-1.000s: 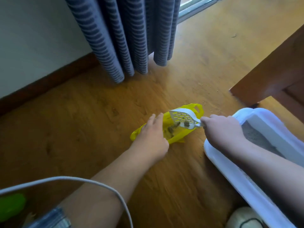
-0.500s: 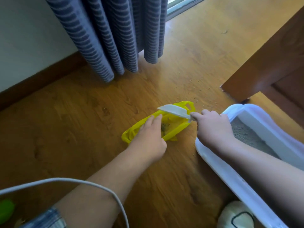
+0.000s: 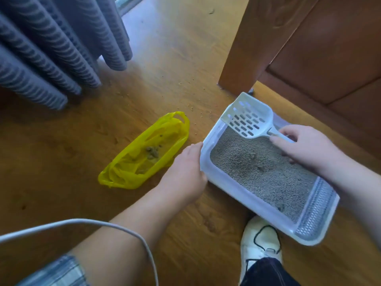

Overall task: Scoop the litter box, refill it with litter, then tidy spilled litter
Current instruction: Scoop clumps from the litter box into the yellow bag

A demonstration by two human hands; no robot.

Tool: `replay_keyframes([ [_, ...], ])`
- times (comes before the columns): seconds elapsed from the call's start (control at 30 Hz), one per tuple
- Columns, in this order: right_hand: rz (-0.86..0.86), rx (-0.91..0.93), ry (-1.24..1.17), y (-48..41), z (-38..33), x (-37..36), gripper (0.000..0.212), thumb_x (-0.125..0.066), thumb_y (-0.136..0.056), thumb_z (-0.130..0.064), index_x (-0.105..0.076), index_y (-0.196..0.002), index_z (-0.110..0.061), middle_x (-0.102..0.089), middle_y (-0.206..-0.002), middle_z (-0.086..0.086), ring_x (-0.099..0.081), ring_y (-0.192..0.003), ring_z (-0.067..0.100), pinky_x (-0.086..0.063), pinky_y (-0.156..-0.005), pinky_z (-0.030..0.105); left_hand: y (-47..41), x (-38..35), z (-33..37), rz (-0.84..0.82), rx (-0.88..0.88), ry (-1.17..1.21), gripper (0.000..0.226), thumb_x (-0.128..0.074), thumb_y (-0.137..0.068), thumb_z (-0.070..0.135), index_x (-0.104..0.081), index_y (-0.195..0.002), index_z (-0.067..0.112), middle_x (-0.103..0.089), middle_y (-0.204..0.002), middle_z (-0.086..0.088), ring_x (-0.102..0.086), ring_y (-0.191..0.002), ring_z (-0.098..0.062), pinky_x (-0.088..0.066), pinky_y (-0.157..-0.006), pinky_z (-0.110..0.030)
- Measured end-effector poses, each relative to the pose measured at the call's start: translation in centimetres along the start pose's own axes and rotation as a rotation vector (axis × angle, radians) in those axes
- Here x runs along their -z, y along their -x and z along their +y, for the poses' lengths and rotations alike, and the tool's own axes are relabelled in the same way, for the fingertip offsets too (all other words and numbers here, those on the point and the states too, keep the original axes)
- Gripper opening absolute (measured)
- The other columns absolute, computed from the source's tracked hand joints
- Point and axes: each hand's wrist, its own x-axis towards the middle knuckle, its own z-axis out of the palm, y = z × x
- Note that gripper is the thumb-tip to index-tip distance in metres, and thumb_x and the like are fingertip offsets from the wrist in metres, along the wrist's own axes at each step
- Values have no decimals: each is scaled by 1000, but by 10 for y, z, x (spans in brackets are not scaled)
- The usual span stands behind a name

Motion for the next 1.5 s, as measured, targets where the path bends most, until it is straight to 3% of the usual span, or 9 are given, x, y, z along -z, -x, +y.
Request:
replay_keyframes([
  [0.07,-19,-76,42,11,27,8,30,-57,-90,-50,-65,-80,-23,-68,-65,-4,-66,-57,18,-56,-73,36,-5,-14,7,-20,-1,14,67,-53,-83,20,-37,-147,25,-47,-144,3,-45,-134,-18,-41,-110,-42],
  [0.27,-338,-335,497,27,106,-9,44,-53,-89,-63,-65,-75,-22,-63,-67,-8,-60,-64,14,-55,-73,32,-6,-35,25,9,22,-44,72,-55,-89,13,-22,-153,9,-35,-151,-10,-37,-137,-27,-32,-113,-36],
  [0.43,-294,-409,538,32,120,-30,39,-50,-93,-58,-65,-88,-22,-64,-78,-5,-61,-72,18,-49,-65,32,-14,-43,25,78,51,-53,61,-56,-86,10,-33,-142,11,-45,-136,-13,-45,-123,-33,-40,-101,-40],
  [0.67,-284,-374,263,13,108,-75,48,-48,-93,-61,-67,-78,-20,-66,-70,-1,-63,-66,20,-47,-59,29,-19,-40,22,96,30,-48,53,-58,-85,11,-37,-134,13,-49,-126,-12,-49,-115,-33,-43,-94,-41],
  [0.9,-261,-269,65,-8,88,-96,40,-51,-97,-52,-69,-80,-21,-66,-68,1,-60,-65,21,-38,-57,30,-19,-26,8,45,-5,9,57,-56,-86,17,-37,-139,28,-55,-135,5,-56,-121,-14,-49,-95,-35],
  [1.13,-138,-258,-270,-1,83,-119,39,-57,-94,-47,-63,-65,-22,-62,-51,-3,-58,-50,21,-45,-57,31,-17,-21,2,29,-27,35,60,-53,-91,19,-33,-146,31,-51,-141,9,-54,-120,-8,-48,-91,-28],
  [1.33,-50,-125,-579,19,86,-117,19,-61,-98,-27,-72,-83,-25,-60,-58,1,-51,-44,14,-43,-50,26,-20,-26,1,48,-45,34,60,-52,-90,19,-31,-145,30,-51,-140,8,-53,-124,-12,-50,-92,-33],
  [1.4,-55,-115,-596,24,84,-119,17,-61,-98,-24,-73,-86,-24,-59,-58,1,-50,-43,13,-41,-46,20,-21,-27,0,49,-49,34,60,-52,-90,19,-31,-145,29,-52,-139,8,-52,-125,-12,-49,-93,-34],
  [1.5,-60,-121,-564,30,87,-125,15,-62,-97,-28,-74,-88,-24,-60,-57,2,-53,-44,14,-43,-49,27,-21,-29,-1,57,-54,31,60,-52,-89,19,-32,-144,30,-53,-138,8,-53,-123,-11,-49,-92,-33],
])
